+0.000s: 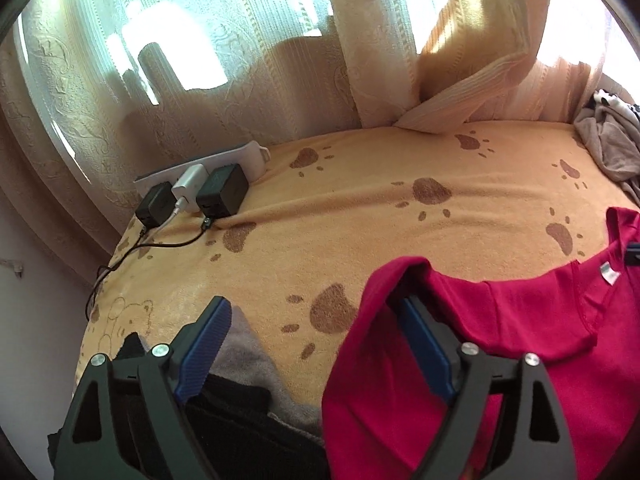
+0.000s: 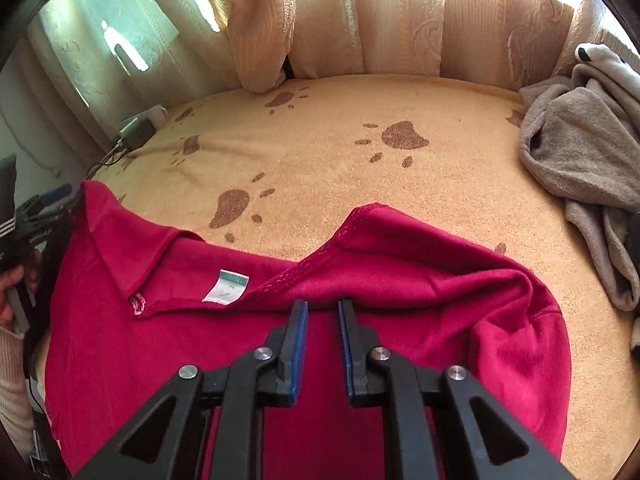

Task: Fold clothes
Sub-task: 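Lay the red sweatshirt flat on the bed with both grippers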

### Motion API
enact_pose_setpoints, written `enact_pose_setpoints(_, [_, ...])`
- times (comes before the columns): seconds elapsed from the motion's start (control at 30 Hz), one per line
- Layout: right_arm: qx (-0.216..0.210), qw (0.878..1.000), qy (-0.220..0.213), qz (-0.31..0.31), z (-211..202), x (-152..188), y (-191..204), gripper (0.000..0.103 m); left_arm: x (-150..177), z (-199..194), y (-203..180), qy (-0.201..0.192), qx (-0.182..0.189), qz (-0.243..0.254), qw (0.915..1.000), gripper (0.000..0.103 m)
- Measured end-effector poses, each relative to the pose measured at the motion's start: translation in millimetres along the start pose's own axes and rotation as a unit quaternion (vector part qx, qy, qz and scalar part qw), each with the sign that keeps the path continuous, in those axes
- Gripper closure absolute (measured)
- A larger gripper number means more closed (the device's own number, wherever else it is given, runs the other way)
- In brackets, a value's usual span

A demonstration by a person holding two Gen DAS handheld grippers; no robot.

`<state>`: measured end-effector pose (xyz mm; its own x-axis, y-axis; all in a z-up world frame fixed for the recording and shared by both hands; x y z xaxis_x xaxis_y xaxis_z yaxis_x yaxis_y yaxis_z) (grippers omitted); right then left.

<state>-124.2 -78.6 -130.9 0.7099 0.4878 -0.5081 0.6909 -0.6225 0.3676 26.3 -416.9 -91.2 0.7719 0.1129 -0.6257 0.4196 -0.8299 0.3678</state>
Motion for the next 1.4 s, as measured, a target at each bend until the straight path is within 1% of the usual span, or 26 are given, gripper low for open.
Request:
enact_pose_setpoints(0.1, [0.020, 1.000, -0.005, -0.014, 4.8, -12.0, 1.4, 0.086, 14.8, -22.4, -15.0, -0.026, 0.013, 0.045, 0.9985, 0.000])
enact_pose_setpoints(0.17, [0.026, 0.999, -0.013, -0.015, 7.4, -21.8, 0.5, 0.086, 23.8, -37.3, -24.3, -0.040, 0.023, 0.078, 0.9959, 0.000])
enact_pose_setpoints(0.2, [0.028, 0.999, -0.016, -0.014, 9.0, -26.8, -0.9, 0.086, 28.1, -43.5, -29.3, -0.041, 0.033, 0.091, 0.9945, 0.000])
enact_pose_setpoints(0.3, [0.032, 0.999, -0.021, 0.007, 16.7, -40.3, -12.4, 0.086, 38.9, -56.8, -49.3, -0.035, 0.069, 0.124, 0.9893, 0.000])
enact_pose_setpoints(0.37, [0.027, 0.999, -0.023, 0.022, 21.3, -44.8, -19.8, 0.086, 44.5, -61.9, -66.8, -0.029, 0.091, 0.143, 0.9852, 0.000])
enact_pose_setpoints(0.47, [0.026, 0.999, -0.035, 0.031, 19.2, -46.2, -22.9, 0.086, 43.9, -58.9, -93.9, -0.019, 0.125, 0.158, 0.9793, 0.000])
enact_pose_setpoints(0.5, [0.028, 0.998, -0.038, 0.032, 18.2, -46.0, -23.4, 0.086, 40.9, -54.7, -101.9, -0.016, 0.126, 0.160, 0.9789, 0.000])
enact_pose_setpoints(0.57, [0.032, 0.998, -0.045, 0.036, 15.2, -44.9, -24.6, 0.086, 31.0, -41.0, -115.5, -0.010, 0.111, 0.159, 0.9809, 0.000])
enact_pose_setpoints(0.63, [0.043, 0.997, -0.055, 0.039, 9.4, -43.6, -26.6, 0.086, 15.3, -23.4, -120.6, -0.004, 0.086, 0.144, 0.9858, 0.000])
enact_pose_setpoints(0.7, [0.043, 0.996, -0.067, 0.044, 1.4, -42.0, -26.8, 0.086, -2.1, -6.2, -123.1, 0.002, 0.062, 0.125, 0.9902, 0.000])
enact_pose_setpoints(0.87, [0.028, 0.993, -0.099, 0.056, -21.2, -37.6, -25.3, 0.086, -44.6, 35.1, -108.0, 0.020, 0.014, 0.046, 0.9986, 0.000])
enact_pose_setpoints(0.97, [0.017, 0.991, -0.114, 0.063, -33.3, -34.6, -23.8, 0.086, -58.3, 49.7, -91.8, 0.021, -0.022, 0.002, 0.9995, 0.000])
enact_pose_setpoints(1.0, [0.010, 0.992, -0.109, 0.064, -33.3, -32.9, -21.6, 0.086, -60.2, 51.8, -87.0, 0.022, -0.025, -0.008, 0.9994, 0.000])
enact_pose_setpoints(1.07, [-0.003, 0.993, -0.096, 0.065, -29.5, -28.8, -17.5, 0.086, -58.5, 49.3, -82.7, 0.026, 0.001, -0.016, 0.9995, 0.000])
enact_pose_setpoints(1.1, [-0.002, 0.994, -0.086, 0.063, -24.5, -26.6, -16.1, 0.086, -56.6, 45.0, -83.7, 0.024, 0.014, -0.013, 0.9995, 0.000])
enact_pose_setpoints(1.2, [0.004, 0.997, -0.055, 0.058, -8.9, -20.1, -12.8, 0.086, -48.3, 25.0, -97.0, 0.008, 0.046, 0.013, 0.9988, 0.000])
enact_pose_setpoints(1.27, [0.024, 0.997, -0.037, 0.057, 3.1, -17.5, -16.4, 0.086, -42.1, 14.7, -117.0, 0.002, 0.068, 0.041, 0.9969, 0.000])
enact_pose_setpoints(1.33, [0.029, 0.997, -0.047, 0.055, 5.3, -18.2, -21.6, 0.086, -35.7, 13.5, -138.7, 0.006, 0.086, 0.070, 0.9938, 0.000])
enact_pose_setpoints(1.4, [0.046, 0.996, -0.052, 0.059, 4.0, -21.2, -28.2, 0.086, -31.6, 21.3, -154.9, 0.014, 0.077, 0.089, 0.9929, 0.000])
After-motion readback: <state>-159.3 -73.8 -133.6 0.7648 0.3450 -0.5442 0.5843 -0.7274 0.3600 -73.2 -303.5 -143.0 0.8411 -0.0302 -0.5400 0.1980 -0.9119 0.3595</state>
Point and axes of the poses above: each gripper's, at about its wrist camera, not at the fingertips, and z roughly the way its jaws point, y to its left, x to its underside, the point moved 3 cm from there along z, roughly the way its jaws point, and after that the axes turned 12 degrees about -x, right-handed, at the moved point
